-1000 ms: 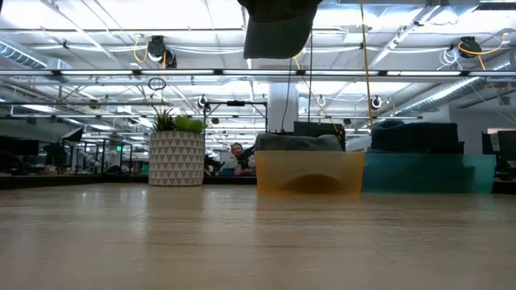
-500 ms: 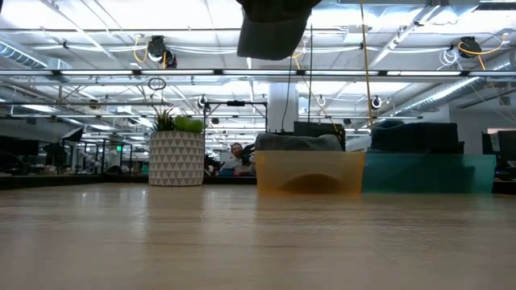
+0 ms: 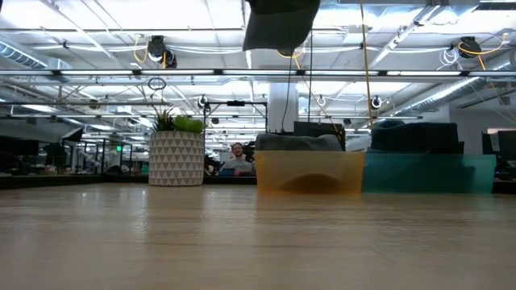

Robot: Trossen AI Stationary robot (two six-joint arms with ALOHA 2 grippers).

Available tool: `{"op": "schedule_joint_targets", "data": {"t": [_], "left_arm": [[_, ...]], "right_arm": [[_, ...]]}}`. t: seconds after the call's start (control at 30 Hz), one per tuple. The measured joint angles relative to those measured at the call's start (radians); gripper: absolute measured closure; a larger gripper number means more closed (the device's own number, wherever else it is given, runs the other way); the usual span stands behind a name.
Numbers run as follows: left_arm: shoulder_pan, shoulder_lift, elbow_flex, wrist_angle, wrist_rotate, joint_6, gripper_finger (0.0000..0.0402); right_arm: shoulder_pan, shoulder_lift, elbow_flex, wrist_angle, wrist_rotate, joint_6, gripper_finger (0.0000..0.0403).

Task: Pick & Place hat
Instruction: Put the gray cap in the orange bin

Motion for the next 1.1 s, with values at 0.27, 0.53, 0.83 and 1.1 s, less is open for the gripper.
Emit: {"op": "schedule_joint_targets", "data": {"t": [0.27, 0.53, 0.83, 1.1], "left_arm": [[0.008, 0.000, 0.000, 0.035, -0.027, 0.001, 0.0396], [0.008, 0.000, 0.000, 0.021, -0.021, 0.001, 0.0396], [0.002, -0.003, 0.000, 0.019, -0.026, -0.096, 0.0317], [0.001, -0.042, 0.000, 0.018, 0.031, -0.371, 0.0213]], "right_arm": [[0.000, 0.016, -0.002, -0.005, 0.001, -0.009, 0.0202], [0.000, 0.008, -0.002, 0.036, 0.003, -0.064, 0.0380], [0.000, 0.007, -0.001, 0.019, 0.002, -0.073, 0.0402], [-0.018, -0.049, -0.002, 0.019, 0.005, -0.118, 0.0402]]}}
